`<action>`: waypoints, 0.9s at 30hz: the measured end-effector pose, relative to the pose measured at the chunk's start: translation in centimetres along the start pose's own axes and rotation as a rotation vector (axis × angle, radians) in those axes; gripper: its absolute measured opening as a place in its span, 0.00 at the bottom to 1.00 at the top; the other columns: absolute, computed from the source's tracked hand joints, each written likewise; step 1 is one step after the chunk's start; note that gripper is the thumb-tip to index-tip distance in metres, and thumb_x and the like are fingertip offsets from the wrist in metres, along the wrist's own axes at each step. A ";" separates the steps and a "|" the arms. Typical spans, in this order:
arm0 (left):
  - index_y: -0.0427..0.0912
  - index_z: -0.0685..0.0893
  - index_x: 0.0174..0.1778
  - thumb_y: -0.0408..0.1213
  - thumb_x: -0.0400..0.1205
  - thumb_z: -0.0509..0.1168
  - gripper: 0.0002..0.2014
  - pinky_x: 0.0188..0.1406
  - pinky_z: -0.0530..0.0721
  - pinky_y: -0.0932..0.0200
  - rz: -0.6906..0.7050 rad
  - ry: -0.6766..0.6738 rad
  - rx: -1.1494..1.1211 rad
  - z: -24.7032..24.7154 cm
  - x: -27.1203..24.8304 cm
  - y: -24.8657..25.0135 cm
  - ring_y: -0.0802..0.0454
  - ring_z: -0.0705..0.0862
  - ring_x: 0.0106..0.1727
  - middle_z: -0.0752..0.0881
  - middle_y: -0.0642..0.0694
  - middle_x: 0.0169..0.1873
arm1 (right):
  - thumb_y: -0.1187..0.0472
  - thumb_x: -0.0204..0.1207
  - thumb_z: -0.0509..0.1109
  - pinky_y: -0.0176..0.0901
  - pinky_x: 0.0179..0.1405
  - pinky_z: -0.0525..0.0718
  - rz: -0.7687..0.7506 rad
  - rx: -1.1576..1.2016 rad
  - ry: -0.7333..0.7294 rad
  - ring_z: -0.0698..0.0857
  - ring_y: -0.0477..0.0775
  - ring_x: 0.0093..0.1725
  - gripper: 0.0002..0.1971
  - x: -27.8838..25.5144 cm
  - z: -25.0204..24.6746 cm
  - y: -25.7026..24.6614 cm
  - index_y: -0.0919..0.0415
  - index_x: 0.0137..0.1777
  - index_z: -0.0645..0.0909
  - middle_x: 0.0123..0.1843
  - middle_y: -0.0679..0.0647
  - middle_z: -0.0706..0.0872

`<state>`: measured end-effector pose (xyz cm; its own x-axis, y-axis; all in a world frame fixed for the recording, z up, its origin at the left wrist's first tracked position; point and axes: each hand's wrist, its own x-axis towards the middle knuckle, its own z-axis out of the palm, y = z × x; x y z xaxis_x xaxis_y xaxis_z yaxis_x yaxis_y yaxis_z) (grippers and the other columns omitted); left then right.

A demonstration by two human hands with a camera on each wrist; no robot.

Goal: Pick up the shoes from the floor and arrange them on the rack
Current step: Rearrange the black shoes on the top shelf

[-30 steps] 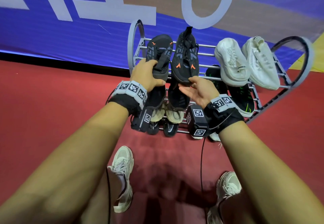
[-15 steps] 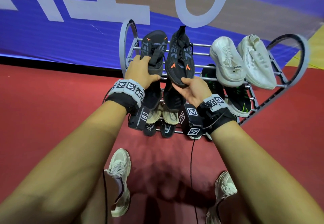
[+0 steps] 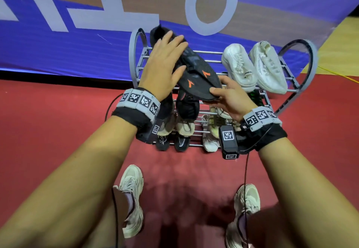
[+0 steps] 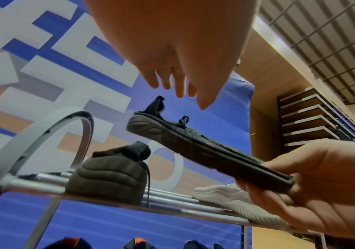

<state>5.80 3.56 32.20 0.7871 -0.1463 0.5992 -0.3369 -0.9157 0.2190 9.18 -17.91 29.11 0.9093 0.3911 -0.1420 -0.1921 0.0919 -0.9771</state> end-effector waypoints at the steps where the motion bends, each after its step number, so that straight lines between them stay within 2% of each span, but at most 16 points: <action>1: 0.40 0.69 0.79 0.41 0.83 0.64 0.28 0.84 0.53 0.43 0.027 -0.069 0.058 -0.2 0.2 0.2 0.42 0.57 0.84 0.68 0.45 0.80 | 0.76 0.79 0.63 0.55 0.48 0.90 -0.031 -0.076 -0.004 0.89 0.61 0.46 0.15 -0.3 -0.4 0.1 0.62 0.61 0.76 0.49 0.60 0.87; 3: 0.42 0.66 0.81 0.44 0.82 0.66 0.31 0.84 0.50 0.41 0.049 -0.213 0.181 -0.4 0.4 0.3 0.41 0.56 0.84 0.68 0.45 0.80 | 0.74 0.77 0.66 0.64 0.56 0.86 -0.091 -0.220 -0.022 0.87 0.63 0.51 0.16 -0.8 -0.9 0.1 0.58 0.60 0.78 0.52 0.59 0.87; 5: 0.44 0.66 0.81 0.46 0.81 0.67 0.32 0.84 0.49 0.40 0.035 -0.301 0.255 -0.6 0.5 0.3 0.42 0.58 0.84 0.69 0.46 0.79 | 0.70 0.74 0.67 0.62 0.57 0.86 -0.140 -0.331 -0.050 0.87 0.61 0.55 0.17 -1.3 -1.5 -0.5 0.54 0.61 0.79 0.55 0.58 0.86; 7: 0.47 0.70 0.78 0.46 0.81 0.67 0.28 0.82 0.52 0.37 -0.005 -0.327 0.277 -1.0 0.8 0.3 0.44 0.65 0.80 0.74 0.47 0.75 | 0.70 0.77 0.66 0.50 0.56 0.86 -0.199 -0.483 -0.075 0.86 0.55 0.55 0.17 -1.6 -2.0 -1.5 0.55 0.64 0.77 0.56 0.56 0.85; 9: 0.50 0.76 0.72 0.48 0.81 0.66 0.23 0.75 0.65 0.38 -0.042 -0.342 0.308 -1.7 1.2 0.4 0.42 0.74 0.73 0.80 0.47 0.68 | 0.71 0.80 0.65 0.35 0.54 0.82 -0.295 -0.727 -0.083 0.84 0.48 0.54 0.18 -1.6 -2.5 -2.4 0.55 0.66 0.76 0.57 0.53 0.84; 10: 0.52 0.78 0.69 0.49 0.81 0.66 0.20 0.68 0.71 0.40 -0.058 -0.359 0.324 -2.0 1.3 0.5 0.41 0.77 0.69 0.82 0.46 0.65 | 0.70 0.80 0.65 0.34 0.54 0.80 -0.347 -0.838 -0.088 0.83 0.49 0.55 0.19 -1.5 -2.6 -2.7 0.54 0.67 0.76 0.57 0.51 0.84; 13: 0.51 0.82 0.63 0.50 0.82 0.66 0.16 0.52 0.77 0.48 -0.096 -0.461 0.283 -2.1 1.0 1.0 0.38 0.80 0.63 0.84 0.44 0.59 | 0.70 0.79 0.63 0.46 0.57 0.79 -0.408 -1.036 -0.049 0.83 0.55 0.55 0.21 -1.2 -2.8 -3.0 0.50 0.68 0.75 0.57 0.52 0.85; 16: 0.48 0.79 0.61 0.51 0.83 0.64 0.15 0.48 0.75 0.50 -0.115 -0.520 0.226 -1.4 0.0 1.0 0.39 0.81 0.60 0.84 0.45 0.57 | 0.72 0.77 0.62 0.52 0.64 0.79 -0.539 -1.144 0.045 0.82 0.57 0.61 0.24 -0.5 -2.3 -2.9 0.51 0.70 0.75 0.62 0.53 0.84; 19: 0.43 0.79 0.54 0.51 0.83 0.63 0.14 0.48 0.79 0.48 -0.176 -0.545 0.104 -0.3 -0.8 0.3 0.39 0.83 0.52 0.85 0.45 0.48 | 0.72 0.75 0.61 0.58 0.74 0.72 -0.729 -1.245 0.131 0.75 0.61 0.71 0.28 0.5 -1.7 -2.1 0.55 0.75 0.74 0.73 0.58 0.76; 20: 0.41 0.78 0.50 0.50 0.84 0.63 0.14 0.46 0.79 0.48 -0.209 -0.553 0.033 0.2 -1.0 0.1 0.39 0.82 0.48 0.83 0.45 0.42 | 0.72 0.74 0.61 0.58 0.77 0.68 -0.777 -1.285 0.154 0.71 0.63 0.74 0.30 0.8 -1.5 -1.7 0.55 0.76 0.74 0.77 0.60 0.72; 22: 0.38 0.75 0.40 0.48 0.84 0.64 0.16 0.36 0.74 0.54 -0.315 -0.538 -0.138 0.8 -1.3 -0.3 0.45 0.78 0.37 0.77 0.47 0.32 | 0.70 0.73 0.62 0.57 0.80 0.63 -0.843 -1.319 0.171 0.66 0.66 0.79 0.30 1.2 -1.0 -1.1 0.54 0.77 0.73 0.82 0.60 0.64; 24: 0.41 0.70 0.33 0.45 0.84 0.65 0.18 0.27 0.69 0.60 -0.455 -0.464 -0.302 1.4 -1.2 -0.3 0.52 0.71 0.28 0.71 0.49 0.26 | 0.67 0.76 0.64 0.55 0.82 0.60 -0.837 -1.253 0.165 0.62 0.64 0.81 0.29 1.2 -0.4 -0.4 0.54 0.78 0.71 0.84 0.60 0.61; 26: 0.40 0.70 0.33 0.44 0.84 0.65 0.18 0.23 0.78 0.62 -0.627 -0.379 -0.505 1.9 -0.9 0.2 0.54 0.70 0.23 0.68 0.48 0.24 | 0.60 0.79 0.66 0.53 0.82 0.59 -0.734 -1.100 0.152 0.60 0.59 0.82 0.30 0.9 0.2 0.2 0.54 0.81 0.65 0.84 0.57 0.60; 27: 0.39 0.71 0.34 0.43 0.85 0.65 0.17 0.24 0.85 0.59 -0.715 -0.339 -0.622 2.0 -0.7 0.4 0.55 0.73 0.22 0.69 0.48 0.23 | 0.56 0.79 0.67 0.54 0.82 0.61 -0.642 -0.997 0.138 0.62 0.56 0.82 0.32 0.8 0.4 0.4 0.53 0.83 0.61 0.84 0.56 0.61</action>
<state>6.18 2.52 30.35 0.9829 0.1743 -0.0598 0.1387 -0.4862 0.8628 9.65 -17.15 28.64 0.7782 0.4264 0.4610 0.6279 -0.5408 -0.5597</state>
